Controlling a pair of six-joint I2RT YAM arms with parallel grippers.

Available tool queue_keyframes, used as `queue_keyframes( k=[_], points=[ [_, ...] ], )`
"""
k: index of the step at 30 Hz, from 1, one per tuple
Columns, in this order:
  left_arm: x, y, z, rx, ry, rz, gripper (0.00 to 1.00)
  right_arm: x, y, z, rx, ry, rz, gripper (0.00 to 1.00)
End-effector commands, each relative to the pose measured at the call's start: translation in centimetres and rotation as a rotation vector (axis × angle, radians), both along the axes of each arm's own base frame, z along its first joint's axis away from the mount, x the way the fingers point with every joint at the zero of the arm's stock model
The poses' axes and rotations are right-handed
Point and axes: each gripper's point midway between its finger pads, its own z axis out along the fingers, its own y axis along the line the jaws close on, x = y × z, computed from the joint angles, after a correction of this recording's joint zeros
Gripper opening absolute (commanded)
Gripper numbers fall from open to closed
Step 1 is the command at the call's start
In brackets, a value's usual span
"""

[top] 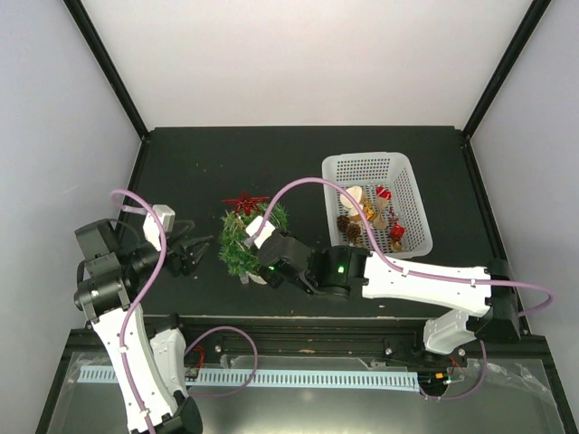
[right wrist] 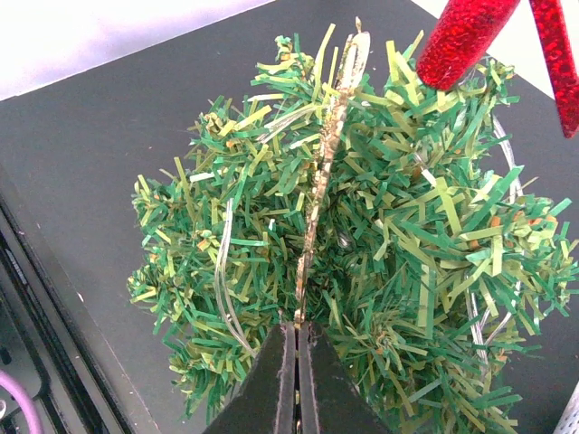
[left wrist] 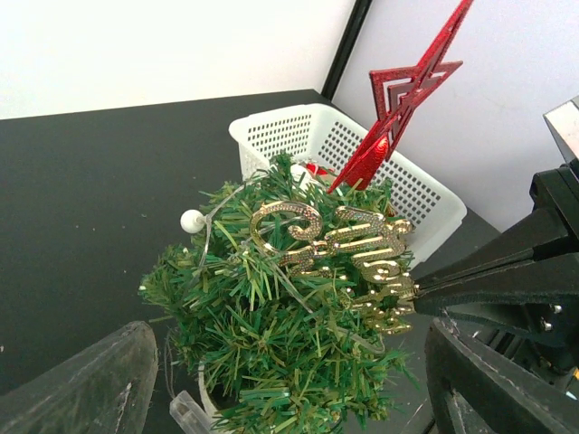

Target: Decorate the small christmas tree

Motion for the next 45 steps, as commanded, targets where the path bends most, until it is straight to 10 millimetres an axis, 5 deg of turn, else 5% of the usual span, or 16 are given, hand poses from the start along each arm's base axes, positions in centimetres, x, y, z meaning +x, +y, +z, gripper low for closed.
queue_keyframes(
  k=[1, 26, 45],
  points=[
    [-0.2, -0.2, 0.8, -0.006, -0.038, -0.012, 0.81, -0.5, 0.0, 1.8, 0.021, 0.005, 0.051, 0.01],
    [0.1, 0.0, 0.6, -0.015, -0.027, -0.01, 0.82, -3.2, -2.7, 6.1, 0.069, 0.0, 0.204, 0.01],
    [0.0, 0.0, 0.7, -0.015, -0.029, -0.011, 0.82, -3.1, -1.5, 2.6, -0.024, 0.044, 0.202, 0.01]
  ],
)
